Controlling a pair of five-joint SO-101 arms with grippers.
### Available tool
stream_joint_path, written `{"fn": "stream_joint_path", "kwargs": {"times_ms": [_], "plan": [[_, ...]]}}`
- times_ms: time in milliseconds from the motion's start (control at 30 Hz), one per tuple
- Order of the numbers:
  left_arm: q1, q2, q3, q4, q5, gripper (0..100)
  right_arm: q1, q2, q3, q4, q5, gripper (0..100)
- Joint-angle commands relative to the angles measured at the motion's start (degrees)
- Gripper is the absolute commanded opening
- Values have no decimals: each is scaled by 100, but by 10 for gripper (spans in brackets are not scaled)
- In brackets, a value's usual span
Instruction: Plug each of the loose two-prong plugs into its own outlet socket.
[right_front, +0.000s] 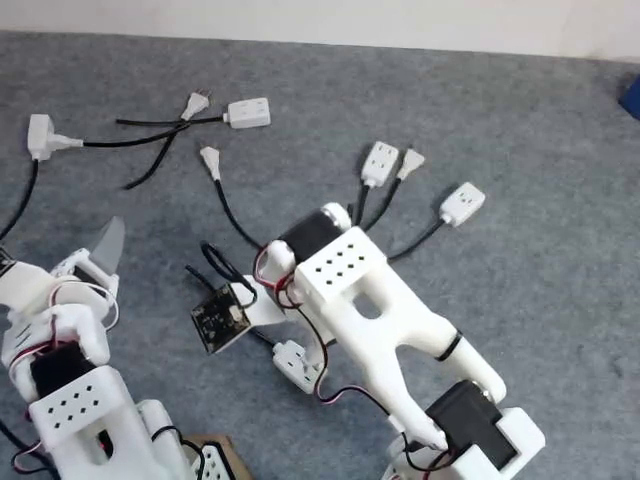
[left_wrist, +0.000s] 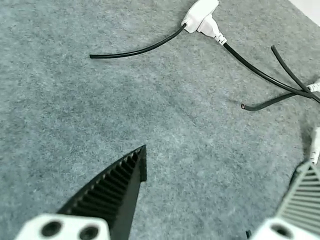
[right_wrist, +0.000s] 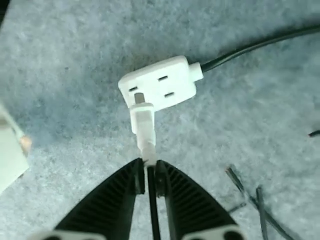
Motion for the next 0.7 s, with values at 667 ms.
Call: {"fn": "stream_joint_path", "kwargs": {"times_ms": [667], "plan": [[268,-13,-127,-123,18,432,-593,-66,936,-312,-607,6]]}}
